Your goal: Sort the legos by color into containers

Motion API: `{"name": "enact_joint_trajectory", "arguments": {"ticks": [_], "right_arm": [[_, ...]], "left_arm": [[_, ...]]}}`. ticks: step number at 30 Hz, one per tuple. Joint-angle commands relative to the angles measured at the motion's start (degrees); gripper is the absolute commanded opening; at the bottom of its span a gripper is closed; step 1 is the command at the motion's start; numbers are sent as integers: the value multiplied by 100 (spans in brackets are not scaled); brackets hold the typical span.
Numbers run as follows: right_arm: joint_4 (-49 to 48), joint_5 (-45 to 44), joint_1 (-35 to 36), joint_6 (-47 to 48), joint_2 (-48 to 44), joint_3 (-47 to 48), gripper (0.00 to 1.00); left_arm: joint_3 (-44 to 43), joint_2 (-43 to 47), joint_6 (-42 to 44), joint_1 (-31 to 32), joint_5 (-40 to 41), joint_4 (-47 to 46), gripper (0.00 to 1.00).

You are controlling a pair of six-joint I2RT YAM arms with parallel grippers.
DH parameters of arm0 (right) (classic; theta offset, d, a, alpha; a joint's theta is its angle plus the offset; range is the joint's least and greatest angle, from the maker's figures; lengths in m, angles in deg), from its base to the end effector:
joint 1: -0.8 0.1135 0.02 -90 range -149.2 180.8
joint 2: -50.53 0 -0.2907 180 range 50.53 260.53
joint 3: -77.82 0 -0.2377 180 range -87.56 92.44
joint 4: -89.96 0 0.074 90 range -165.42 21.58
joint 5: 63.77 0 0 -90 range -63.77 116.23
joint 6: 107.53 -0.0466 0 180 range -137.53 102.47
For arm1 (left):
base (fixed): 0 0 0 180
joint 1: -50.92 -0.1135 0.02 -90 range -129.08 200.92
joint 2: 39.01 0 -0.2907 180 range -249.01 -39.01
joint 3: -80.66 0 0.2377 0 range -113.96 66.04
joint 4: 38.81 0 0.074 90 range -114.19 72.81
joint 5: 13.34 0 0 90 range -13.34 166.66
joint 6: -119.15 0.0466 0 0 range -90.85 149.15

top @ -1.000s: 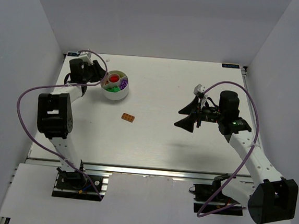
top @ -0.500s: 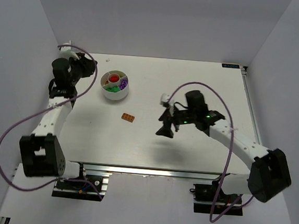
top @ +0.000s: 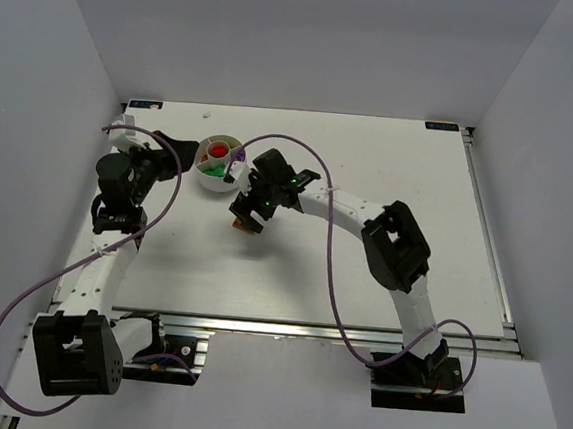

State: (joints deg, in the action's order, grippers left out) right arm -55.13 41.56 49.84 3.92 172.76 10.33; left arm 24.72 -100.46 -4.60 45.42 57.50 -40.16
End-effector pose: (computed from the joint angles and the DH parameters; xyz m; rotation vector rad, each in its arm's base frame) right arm 0.3145 0.3811 0.2357 -1.4815 1.8648 0.5478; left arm 0.2358 0.0073 0.3375 -0.3120 1.6505 -0.6482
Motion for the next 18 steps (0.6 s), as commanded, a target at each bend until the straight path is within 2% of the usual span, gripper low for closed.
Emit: {"name": "enact_joint_trajectory", "arguments": {"ticks": [1, 6, 12, 18], "right_arm": [[300, -522, 150, 25, 291, 591, 89], [150, -672, 150, 104, 599, 714, 89], [238, -444, 159, 87, 793, 679, 89], [264, -216, 150, 35, 977, 705, 84]], "left_arm": [[1, 29, -228, 5, -219, -232, 98], [1, -271, -456, 5, -334, -258, 98], [36, -148, -430, 14, -255, -276, 98], [28, -174, -430, 5, -255, -267, 98]]}}
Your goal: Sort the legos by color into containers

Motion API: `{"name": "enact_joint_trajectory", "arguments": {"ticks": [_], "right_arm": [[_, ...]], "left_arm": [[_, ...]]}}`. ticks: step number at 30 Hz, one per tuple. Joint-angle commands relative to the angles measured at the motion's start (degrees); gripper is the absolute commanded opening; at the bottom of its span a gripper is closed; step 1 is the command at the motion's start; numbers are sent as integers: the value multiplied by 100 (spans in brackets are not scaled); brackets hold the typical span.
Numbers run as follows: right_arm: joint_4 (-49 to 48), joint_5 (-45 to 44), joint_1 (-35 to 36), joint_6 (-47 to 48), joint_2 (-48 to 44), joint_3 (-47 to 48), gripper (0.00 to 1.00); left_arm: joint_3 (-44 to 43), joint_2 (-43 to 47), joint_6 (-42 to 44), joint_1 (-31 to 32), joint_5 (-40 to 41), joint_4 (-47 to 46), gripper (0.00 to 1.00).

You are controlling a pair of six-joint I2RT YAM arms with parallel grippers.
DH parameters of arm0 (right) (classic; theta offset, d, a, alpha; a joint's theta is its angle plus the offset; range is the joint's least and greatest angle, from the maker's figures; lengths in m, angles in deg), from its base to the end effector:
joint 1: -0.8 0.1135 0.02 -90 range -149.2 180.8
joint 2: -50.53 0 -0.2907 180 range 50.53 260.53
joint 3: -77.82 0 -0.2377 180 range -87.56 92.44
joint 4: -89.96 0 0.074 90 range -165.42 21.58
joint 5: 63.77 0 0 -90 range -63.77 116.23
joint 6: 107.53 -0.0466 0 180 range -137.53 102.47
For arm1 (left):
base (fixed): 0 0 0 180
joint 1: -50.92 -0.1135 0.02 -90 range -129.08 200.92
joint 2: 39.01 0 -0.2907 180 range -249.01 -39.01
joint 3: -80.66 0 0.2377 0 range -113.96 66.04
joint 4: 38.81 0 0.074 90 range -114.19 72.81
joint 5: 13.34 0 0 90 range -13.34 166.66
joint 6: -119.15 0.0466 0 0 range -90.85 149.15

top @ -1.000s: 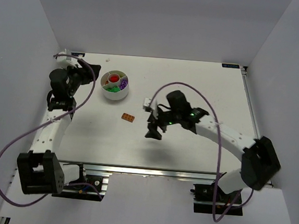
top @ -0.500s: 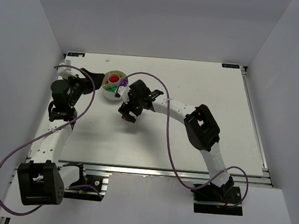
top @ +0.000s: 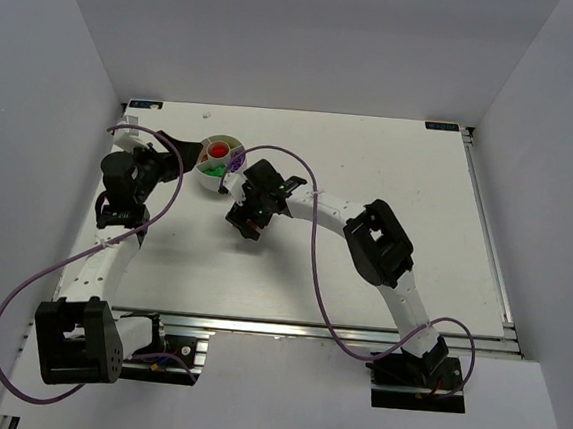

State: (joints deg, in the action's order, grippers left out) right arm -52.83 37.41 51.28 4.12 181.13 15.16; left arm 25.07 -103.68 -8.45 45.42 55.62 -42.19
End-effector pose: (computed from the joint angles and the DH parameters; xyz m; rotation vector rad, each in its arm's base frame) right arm 0.3219 0.4044 0.1874 -1.5319 1.9552 0.4574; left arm 0.2477 0.0070 0.3271 -0.3570 1.6783 -0.7255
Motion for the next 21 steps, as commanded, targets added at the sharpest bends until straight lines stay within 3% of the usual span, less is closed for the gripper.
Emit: {"name": "enact_joint_trajectory", "arguments": {"ticks": [1, 6, 9, 10, 12, 13, 14, 21], "right_arm": [[44, 209, 6, 6, 167, 231, 81], [70, 262, 6, 15, 202, 205, 72], [96, 262, 6, 120, 167, 108, 52], [149, 297, 6, 155, 167, 56, 38], [237, 315, 6, 277, 158, 21, 22], [307, 315, 6, 322, 141, -49, 6], [325, 306, 6, 375, 54, -120, 0], [150, 884, -55, 621, -1421, -1358, 0]], "left_arm": [[-7, 147, -45, 5, -67, -63, 98], [19, 182, -71, 5, -129, -151, 98], [19, 147, -142, 5, -225, -203, 98], [28, 130, -185, 5, -295, -239, 98], [54, 24, -334, 5, -471, -448, 98], [72, -11, -387, 5, -550, -494, 98], [63, -37, -440, 5, -725, -529, 98], [10, -397, -652, 451, -1569, -1083, 95]]}}
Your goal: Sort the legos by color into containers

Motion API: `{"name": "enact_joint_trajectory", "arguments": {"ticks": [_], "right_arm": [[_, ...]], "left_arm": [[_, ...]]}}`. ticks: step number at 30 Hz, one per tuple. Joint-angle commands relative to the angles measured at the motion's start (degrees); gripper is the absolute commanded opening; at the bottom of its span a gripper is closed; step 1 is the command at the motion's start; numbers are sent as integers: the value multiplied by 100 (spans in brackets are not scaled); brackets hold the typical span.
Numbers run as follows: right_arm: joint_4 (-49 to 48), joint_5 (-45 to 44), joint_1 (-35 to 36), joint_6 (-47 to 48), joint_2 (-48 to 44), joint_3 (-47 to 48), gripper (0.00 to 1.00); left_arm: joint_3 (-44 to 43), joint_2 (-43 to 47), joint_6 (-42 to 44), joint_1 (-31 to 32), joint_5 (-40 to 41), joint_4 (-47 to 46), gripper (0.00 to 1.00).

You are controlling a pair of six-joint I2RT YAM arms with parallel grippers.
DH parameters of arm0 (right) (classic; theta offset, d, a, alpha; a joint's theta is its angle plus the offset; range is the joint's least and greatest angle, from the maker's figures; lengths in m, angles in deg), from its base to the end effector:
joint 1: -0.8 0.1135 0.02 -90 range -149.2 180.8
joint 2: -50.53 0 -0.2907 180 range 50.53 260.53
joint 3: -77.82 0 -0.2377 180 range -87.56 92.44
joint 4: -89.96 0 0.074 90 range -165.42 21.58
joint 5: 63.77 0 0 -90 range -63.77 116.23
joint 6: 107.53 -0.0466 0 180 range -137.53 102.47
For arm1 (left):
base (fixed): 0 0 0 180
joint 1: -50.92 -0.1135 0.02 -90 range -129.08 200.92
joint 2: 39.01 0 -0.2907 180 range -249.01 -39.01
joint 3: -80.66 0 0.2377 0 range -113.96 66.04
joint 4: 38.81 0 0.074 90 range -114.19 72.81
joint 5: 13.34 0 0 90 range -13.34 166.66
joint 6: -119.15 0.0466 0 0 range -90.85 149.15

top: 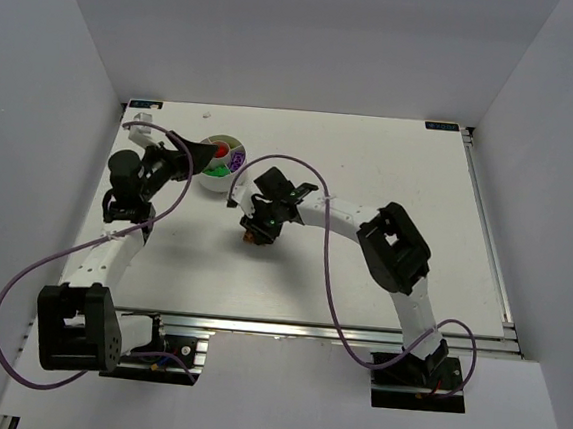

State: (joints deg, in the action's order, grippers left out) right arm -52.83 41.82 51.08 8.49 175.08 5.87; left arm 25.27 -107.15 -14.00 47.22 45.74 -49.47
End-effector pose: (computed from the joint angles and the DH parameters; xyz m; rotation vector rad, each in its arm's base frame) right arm 0.2991 0.3796 0.1896 -1.6530 1.9205 0.5131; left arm 0.2585 -0.0073 0.3267 -0.2495 1.6705 -0.9560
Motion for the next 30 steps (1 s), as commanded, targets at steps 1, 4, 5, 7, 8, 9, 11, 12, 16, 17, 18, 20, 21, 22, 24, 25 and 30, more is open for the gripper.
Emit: {"name": "enact_joint_trajectory", "arguments": {"ticks": [1, 4, 5, 7, 8, 9, 11, 12, 16, 17, 18, 20, 21, 22, 24, 25, 30], "right_arm": [[114, 558, -53, 184, -1314, -596, 0], [-219, 822, -115, 184, -2055, -1317, 0], [-333, 866, -124, 167, -2501, -1501, 0], [-623, 936, -124, 140, -3039, -1976, 0], [-694, 954, -124, 123, -3173, -2091, 0], [-747, 963, -124, 114, -3313, -2205, 0], [-940, 902, -133, 79, -3639, -2478, 0], [-1019, 832, -141, 52, -3744, -2565, 0], [-1703, 585, -229, 26, -4297, -3022, 0], [-1810, 533, -255, 26, -4369, -3093, 0], [-1906, 445, -256, 35, -4430, -3155, 0], [-2187, 357, -265, 26, -4606, -3339, 0], [-2197, 261, -273, 17, -4685, -3383, 0], [-2398, 216, -273, 17, -4720, -3427, 0], [-2574, 111, -291, 35, -4773, -3533, 0], [-2610, 84, -300, 35, -4800, -3551, 0], [-3005, -74, -317, 61, -4861, -3709, 0]], "left_arm": [[-44, -76, -70, 404, -634, -338, 95], [-115, -182, 35, 897, -758, -267, 94], [-115, -200, 27, 1063, -775, -293, 94], [-115, -270, 18, 1179, -793, -320, 94], [-106, -296, 9, 1231, -811, -346, 94], [-89, -340, -43, 1301, -811, -398, 94], [-54, -454, -122, 1407, -863, -486, 94], [-45, -507, -227, 1442, -890, -583, 94], [-18, -727, -448, 1531, -1083, -811, 94], [-1, -762, -500, 1557, -1161, -882, 93], [-1, -814, -562, 1566, -1197, -961, 93], [-10, -859, -606, 1583, -1311, -1023, 91], [-18, -876, -632, 1592, -1338, -1058, 90], [-18, -894, -641, 1601, -1364, -1067, 90], [-45, -903, -641, 1636, -1460, -1084, 89], [-53, -920, -641, 1645, -1496, -1085, 88], [-150, -1061, -624, 1803, -1689, -1023, 87]]}}
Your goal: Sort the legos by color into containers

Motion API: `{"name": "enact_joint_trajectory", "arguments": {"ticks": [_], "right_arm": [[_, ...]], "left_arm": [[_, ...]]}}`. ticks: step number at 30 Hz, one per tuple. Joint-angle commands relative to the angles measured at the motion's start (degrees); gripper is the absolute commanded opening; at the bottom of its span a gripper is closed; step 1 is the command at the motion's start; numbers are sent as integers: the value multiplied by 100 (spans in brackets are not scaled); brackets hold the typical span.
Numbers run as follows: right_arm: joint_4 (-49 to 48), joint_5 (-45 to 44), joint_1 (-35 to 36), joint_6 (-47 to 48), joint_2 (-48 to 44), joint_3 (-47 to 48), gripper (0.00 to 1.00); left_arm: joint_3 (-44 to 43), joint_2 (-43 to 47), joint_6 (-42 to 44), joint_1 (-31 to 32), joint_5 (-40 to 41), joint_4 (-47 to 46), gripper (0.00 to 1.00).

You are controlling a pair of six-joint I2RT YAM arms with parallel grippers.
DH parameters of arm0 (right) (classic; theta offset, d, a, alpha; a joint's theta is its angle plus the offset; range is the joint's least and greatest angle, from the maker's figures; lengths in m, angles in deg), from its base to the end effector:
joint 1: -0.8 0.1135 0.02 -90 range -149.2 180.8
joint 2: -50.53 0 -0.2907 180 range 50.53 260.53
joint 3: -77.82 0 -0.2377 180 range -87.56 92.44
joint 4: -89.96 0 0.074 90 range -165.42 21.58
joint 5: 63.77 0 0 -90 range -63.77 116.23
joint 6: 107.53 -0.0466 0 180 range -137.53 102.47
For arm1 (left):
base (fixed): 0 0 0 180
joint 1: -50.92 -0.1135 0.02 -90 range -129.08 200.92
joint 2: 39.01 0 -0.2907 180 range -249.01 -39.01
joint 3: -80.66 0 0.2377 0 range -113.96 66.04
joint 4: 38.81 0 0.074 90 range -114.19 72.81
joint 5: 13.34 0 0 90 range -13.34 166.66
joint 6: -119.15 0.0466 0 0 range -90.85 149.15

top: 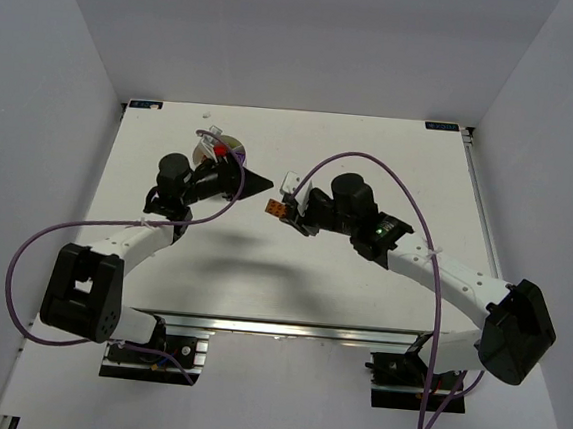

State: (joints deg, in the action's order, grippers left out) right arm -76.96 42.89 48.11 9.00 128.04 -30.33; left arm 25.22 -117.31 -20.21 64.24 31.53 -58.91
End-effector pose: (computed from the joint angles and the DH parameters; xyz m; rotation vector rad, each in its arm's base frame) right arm 0.1977 0.2340 0.3358 -1.3056 1.4044 0.5212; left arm 0.2715 -0.0982 0.3007 0.1137 1.8157 -1.4387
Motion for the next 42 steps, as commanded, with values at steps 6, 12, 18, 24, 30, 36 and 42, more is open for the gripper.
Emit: {"name": "enact_joint_trajectory", "arguments": {"ticks": [6, 12, 18, 24, 30, 36, 42], "right_arm": [[-734, -243, -20, -16, -132, -98, 0], [-813, -330, -20, -51, -53, -98, 0], [-830, -383, -20, -68, 9, -81, 0], [-865, -480, -20, -95, 79, -81, 0], [-918, -559, -20, -130, 106, -107, 0], [-927, -612, -46, -200, 123, -125, 35], [-918, -586, -169, -349, 62, -186, 82]], "left_arm": [[-251, -203, 120, 285, -418, 106, 84], [-304, -247, 234, 390, -497, 246, 81], [-348, -343, 226, 452, -603, 246, 66], [-383, -423, 225, 496, -673, 246, 49], [-444, -510, 208, 514, -848, 220, 13], [-541, -581, 401, 514, -875, 457, 0], [-717, -537, 937, 443, -735, 1124, 0]]}}
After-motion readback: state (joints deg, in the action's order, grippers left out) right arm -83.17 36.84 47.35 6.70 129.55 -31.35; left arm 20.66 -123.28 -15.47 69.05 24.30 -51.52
